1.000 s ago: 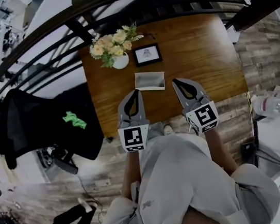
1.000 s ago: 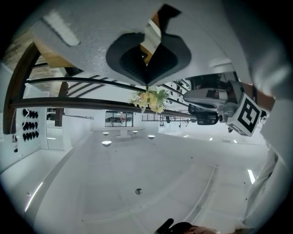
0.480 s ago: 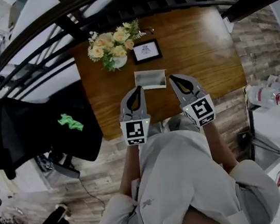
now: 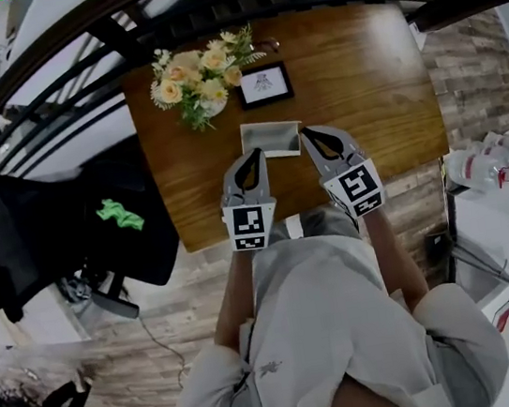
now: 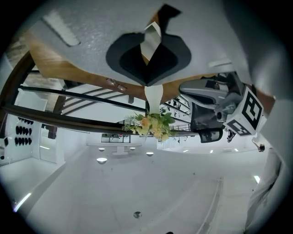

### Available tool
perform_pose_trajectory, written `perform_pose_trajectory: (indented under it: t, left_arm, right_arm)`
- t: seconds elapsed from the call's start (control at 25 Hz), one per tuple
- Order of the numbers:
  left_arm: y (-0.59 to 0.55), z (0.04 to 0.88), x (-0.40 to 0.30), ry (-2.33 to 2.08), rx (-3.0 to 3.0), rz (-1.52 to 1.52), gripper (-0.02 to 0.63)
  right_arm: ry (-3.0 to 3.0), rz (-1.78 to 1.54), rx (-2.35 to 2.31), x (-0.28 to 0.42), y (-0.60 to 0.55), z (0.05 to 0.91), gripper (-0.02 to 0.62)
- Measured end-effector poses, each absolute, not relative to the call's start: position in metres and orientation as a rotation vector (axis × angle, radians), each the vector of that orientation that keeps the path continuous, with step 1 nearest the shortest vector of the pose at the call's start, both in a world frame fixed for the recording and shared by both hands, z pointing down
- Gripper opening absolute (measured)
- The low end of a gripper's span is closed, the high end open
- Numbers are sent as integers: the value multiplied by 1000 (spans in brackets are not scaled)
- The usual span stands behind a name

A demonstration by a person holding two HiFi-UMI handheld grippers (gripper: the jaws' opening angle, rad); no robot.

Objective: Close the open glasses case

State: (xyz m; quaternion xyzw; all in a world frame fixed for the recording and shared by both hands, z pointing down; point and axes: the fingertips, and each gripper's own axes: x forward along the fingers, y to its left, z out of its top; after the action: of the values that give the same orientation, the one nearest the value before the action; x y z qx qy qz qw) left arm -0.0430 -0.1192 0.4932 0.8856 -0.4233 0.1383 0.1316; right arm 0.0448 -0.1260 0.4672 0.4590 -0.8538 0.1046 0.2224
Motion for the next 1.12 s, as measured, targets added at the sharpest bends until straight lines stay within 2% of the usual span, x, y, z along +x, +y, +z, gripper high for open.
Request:
perform_pose_trajectory:
  t: [1.12]
  left_arm:
    - [-143,577,-6,-1290,2354,576,18]
  right_arm:
    - [-2385,453,982,51,-160,549,3]
